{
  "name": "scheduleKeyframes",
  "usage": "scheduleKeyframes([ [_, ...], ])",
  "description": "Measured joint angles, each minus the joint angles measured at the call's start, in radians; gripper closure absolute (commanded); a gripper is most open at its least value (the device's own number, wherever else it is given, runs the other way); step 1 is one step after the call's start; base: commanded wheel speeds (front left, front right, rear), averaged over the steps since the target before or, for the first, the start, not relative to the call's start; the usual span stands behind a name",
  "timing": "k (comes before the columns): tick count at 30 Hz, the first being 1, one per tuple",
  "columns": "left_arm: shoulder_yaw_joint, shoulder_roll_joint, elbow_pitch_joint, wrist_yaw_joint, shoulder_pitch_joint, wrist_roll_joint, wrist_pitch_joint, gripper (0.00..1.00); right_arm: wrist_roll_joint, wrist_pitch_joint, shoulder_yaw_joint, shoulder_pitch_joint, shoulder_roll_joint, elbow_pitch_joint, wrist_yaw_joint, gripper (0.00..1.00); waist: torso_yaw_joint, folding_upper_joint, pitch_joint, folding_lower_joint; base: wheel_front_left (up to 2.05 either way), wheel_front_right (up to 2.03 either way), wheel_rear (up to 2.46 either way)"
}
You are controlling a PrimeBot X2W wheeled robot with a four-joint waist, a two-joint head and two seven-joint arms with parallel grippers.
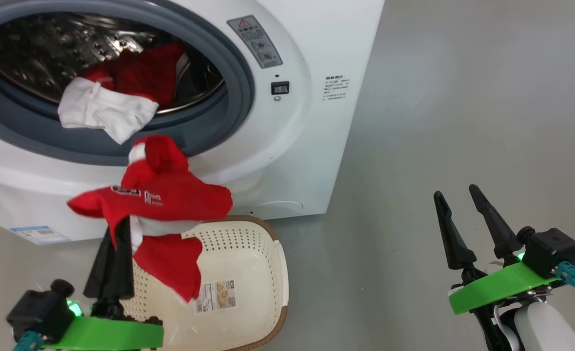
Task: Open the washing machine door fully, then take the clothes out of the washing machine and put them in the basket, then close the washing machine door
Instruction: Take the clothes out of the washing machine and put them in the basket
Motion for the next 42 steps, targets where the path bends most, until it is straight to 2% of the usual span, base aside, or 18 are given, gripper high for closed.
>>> scheduleKeyframes([
  [8,-0.013,0.000,0.188,0.003,-0.001,-0.017,0.000,1.00,0.000,0.000,0.000,-0.005,0.000,-0.004,0.000,0.00,-0.008,0.0000,0.037,0.0000,0.00,0.00,0.00],
  [12,-0.028,-0.001,0.348,-0.007,-0.019,-0.006,0.000,1.00,0.000,0.000,0.004,-0.013,0.002,-0.006,0.000,0.00,-0.017,0.0000,0.063,0.0000,0.00,0.00,0.00],
  [20,-0.041,-0.002,0.578,-0.023,-0.128,0.019,0.001,1.00,0.000,0.000,0.013,-0.038,0.007,-0.011,0.000,0.00,-0.029,0.0000,0.109,0.0000,0.00,0.00,0.00],
  [30,-0.071,-0.002,0.761,-0.023,-0.274,0.050,0.001,1.00,0.000,0.000,0.021,-0.075,0.024,-0.019,0.000,0.00,-0.043,0.0000,0.178,0.0000,0.00,0.00,0.00],
  [33,-0.094,0.005,0.853,-0.024,-0.336,0.050,0.001,1.00,0.000,0.000,0.022,-0.097,0.026,-0.025,0.000,0.00,-0.049,0.0000,0.217,0.0000,0.00,0.00,0.00],
  [42,-0.134,0.023,0.975,-0.024,-0.461,0.047,0.001,1.00,0.000,0.000,0.025,-0.150,0.032,-0.036,0.000,0.00,-0.064,0.0001,0.308,0.0000,0.00,0.00,0.00],
])
